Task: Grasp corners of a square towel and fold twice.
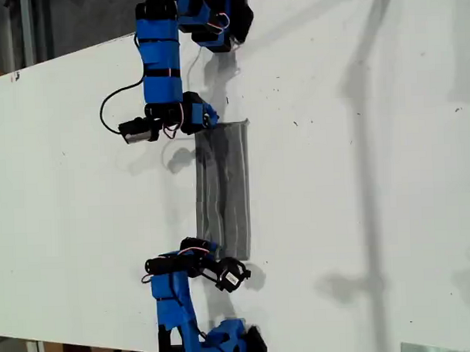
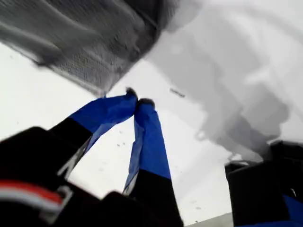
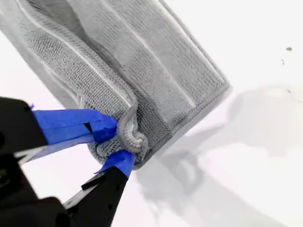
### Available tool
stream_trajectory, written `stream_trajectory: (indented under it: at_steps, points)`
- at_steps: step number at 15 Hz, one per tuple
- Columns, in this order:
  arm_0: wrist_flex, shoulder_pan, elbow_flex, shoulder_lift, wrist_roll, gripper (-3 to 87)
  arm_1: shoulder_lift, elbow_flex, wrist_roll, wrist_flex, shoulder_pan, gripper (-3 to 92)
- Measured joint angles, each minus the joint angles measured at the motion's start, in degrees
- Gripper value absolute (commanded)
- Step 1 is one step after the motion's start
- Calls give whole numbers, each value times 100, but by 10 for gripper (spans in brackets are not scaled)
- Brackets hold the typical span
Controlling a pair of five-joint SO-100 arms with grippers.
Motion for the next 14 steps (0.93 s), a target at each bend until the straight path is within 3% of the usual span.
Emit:
stream_trajectory:
  at_steps: [5,6,7,10,14]
  points:
    - [176,378,-70,18,-18,-2,0,18,343,-88,-580,-1]
    - [211,369,-141,18,-18,65,0,18,360,-88,-589,121]
    - [272,404,-255,18,-18,217,0,18,360,-88,-624,164]
    - [554,598,-835,-290,-9,302,0,18,360,-97,-659,201]
    - [773,466,-1257,-290,97,312,0,18,316,-176,-615,235]
